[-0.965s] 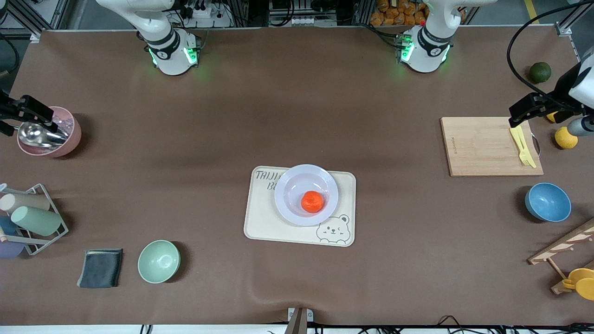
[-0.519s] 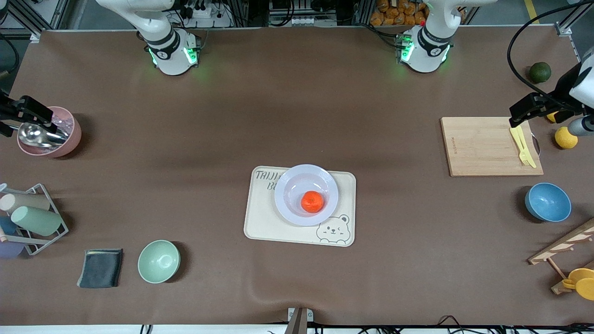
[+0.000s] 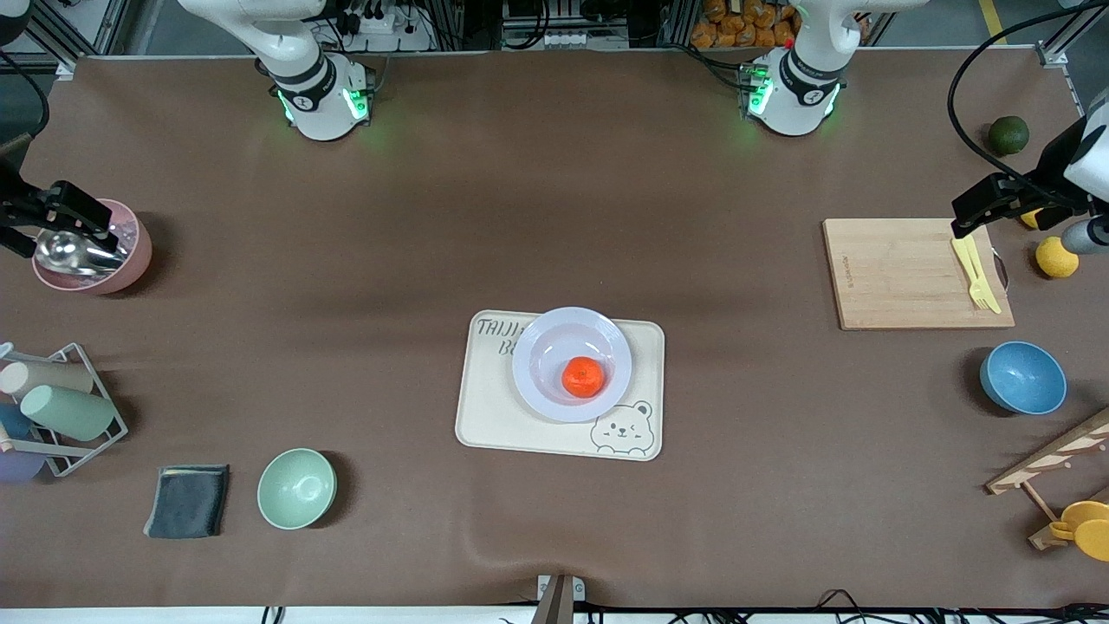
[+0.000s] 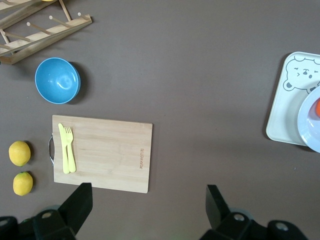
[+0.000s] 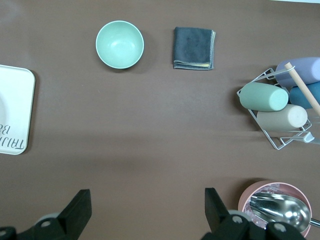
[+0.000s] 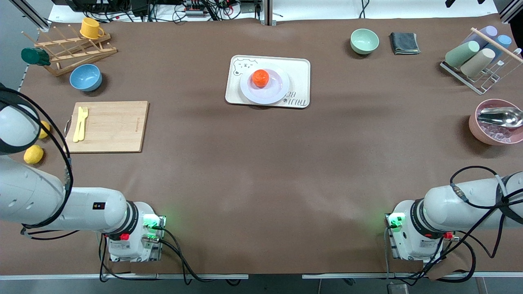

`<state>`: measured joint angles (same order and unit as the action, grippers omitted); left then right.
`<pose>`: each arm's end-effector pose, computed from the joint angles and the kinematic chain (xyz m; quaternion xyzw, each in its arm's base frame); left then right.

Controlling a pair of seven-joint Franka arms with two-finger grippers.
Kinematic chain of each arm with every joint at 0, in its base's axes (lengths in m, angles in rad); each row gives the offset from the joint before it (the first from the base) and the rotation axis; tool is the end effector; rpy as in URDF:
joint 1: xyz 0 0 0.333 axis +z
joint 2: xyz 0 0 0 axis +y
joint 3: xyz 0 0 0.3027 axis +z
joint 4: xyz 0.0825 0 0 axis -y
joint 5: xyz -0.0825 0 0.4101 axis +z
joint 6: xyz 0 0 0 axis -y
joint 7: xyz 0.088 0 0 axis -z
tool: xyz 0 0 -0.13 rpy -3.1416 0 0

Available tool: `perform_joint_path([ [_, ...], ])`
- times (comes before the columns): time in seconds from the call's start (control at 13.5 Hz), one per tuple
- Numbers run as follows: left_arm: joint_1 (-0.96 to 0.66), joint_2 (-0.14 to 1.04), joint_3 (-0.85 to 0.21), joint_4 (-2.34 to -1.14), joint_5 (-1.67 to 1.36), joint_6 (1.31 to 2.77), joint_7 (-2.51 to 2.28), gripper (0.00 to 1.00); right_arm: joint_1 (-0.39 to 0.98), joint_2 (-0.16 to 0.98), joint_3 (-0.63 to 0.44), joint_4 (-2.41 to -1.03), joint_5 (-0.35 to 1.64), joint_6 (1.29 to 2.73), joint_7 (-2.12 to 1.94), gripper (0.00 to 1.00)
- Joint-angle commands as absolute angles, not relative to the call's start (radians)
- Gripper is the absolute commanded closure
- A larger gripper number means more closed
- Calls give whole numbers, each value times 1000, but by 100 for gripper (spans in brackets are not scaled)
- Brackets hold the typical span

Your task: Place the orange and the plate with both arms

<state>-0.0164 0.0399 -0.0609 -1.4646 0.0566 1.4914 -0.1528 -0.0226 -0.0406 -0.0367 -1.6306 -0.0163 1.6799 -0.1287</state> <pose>0.5834 -0.0367 0.6108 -0.9988 -0.0398 0.0034 0.0276 0.5799 -0.0368 0.5918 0.9983 0.0352 0.0440 0.0116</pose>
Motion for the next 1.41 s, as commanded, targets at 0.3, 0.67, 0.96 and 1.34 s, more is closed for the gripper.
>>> perform_joint_path([
  [0.3, -11, 20, -69, -1467, 35, 1442, -124, 0, -21, -37, -40, -1631, -23, 1684, -117, 0],
  [0.67, -9, -24, -61, -1480, 35, 1437, -110, 0, -21, -31, -40, -1621, -21, 1684, -118, 0],
  [0.96, 12, -23, -61, -1476, -23, 1439, -98, 0, -18, -28, -40, -1614, -23, 1680, -120, 0],
  [1.34, 12, -11, -61, -1465, -18, 1439, -100, 0, -25, -18, -40, -1606, -31, 1678, -123, 0],
])
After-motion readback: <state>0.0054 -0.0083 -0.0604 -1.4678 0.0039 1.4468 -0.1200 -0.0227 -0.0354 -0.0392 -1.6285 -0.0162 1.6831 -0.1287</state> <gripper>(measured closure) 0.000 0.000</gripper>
